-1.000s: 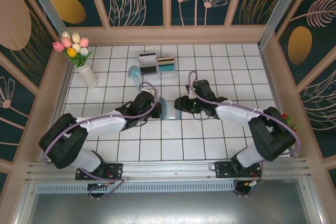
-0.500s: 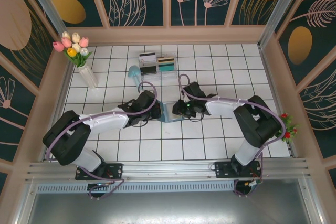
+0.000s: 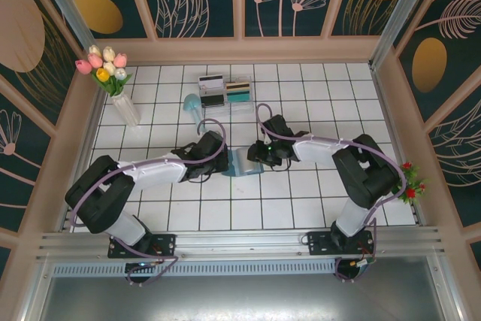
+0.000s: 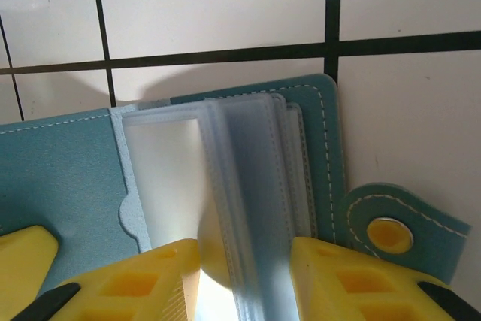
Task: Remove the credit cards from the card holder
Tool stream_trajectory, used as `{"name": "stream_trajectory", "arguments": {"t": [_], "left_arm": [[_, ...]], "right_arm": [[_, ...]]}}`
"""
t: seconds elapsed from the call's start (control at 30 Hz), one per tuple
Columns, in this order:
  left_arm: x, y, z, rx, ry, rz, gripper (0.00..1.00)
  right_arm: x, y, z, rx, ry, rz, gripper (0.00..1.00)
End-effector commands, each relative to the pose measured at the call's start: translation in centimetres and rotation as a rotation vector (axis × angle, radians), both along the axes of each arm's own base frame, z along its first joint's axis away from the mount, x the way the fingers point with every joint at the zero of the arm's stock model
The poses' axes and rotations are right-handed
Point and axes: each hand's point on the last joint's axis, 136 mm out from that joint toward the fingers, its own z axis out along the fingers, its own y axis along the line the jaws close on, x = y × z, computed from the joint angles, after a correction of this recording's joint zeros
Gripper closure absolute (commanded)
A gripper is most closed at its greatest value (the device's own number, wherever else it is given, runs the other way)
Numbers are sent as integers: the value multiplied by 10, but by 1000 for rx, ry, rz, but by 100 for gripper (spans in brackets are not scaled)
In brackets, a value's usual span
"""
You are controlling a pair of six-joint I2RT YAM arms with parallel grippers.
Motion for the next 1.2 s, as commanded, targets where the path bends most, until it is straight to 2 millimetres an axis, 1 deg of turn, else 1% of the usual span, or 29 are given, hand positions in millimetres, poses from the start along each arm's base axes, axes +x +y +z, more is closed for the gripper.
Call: {"name": "stream_trajectory", "arguments": {"t": [0.0, 0.07, 0.2, 0.3, 0.47, 0.6, 0.73, 0.8, 0.87, 0.97, 1.07, 1.17], "left_arm": [[-4, 3, -11, 35, 42, -15, 100], [-4, 3, -13, 30, 48, -23, 100], [-3, 2, -13, 11, 49, -41, 100], [-1, 2, -13, 11, 47, -56, 100], [0, 2, -18, -5, 50, -89, 100], [-1, 0, -23, -24, 60, -112, 100], [-1, -1, -23, -31, 61, -116, 100], [0, -1, -23, -32, 60, -117, 100], [-1, -1, -24, -32, 63, -117, 100], [-1, 0, -24, -33, 65, -115, 100], [-1, -1, -24, -36, 66, -118, 100], [-1, -1, -24, -36, 67, -118, 100]], "right_arm": [[-12, 12, -5, 48, 53, 73, 60], [-12, 19, 6, 113, 42, 95, 61], [-14, 33, 38, 304, 26, 136, 61], [-16, 38, 53, 387, 20, 162, 61], [-19, 38, 54, 436, 29, 159, 64], [-22, 45, 62, 513, 30, 186, 64], [-22, 50, 64, 553, 38, 200, 64], [-21, 52, 63, 565, 45, 200, 67], [-19, 53, 56, 550, 58, 188, 70], [-17, 51, 44, 509, 74, 168, 71], [-17, 50, 38, 495, 88, 161, 71], [-18, 51, 32, 493, 119, 157, 81]]}}
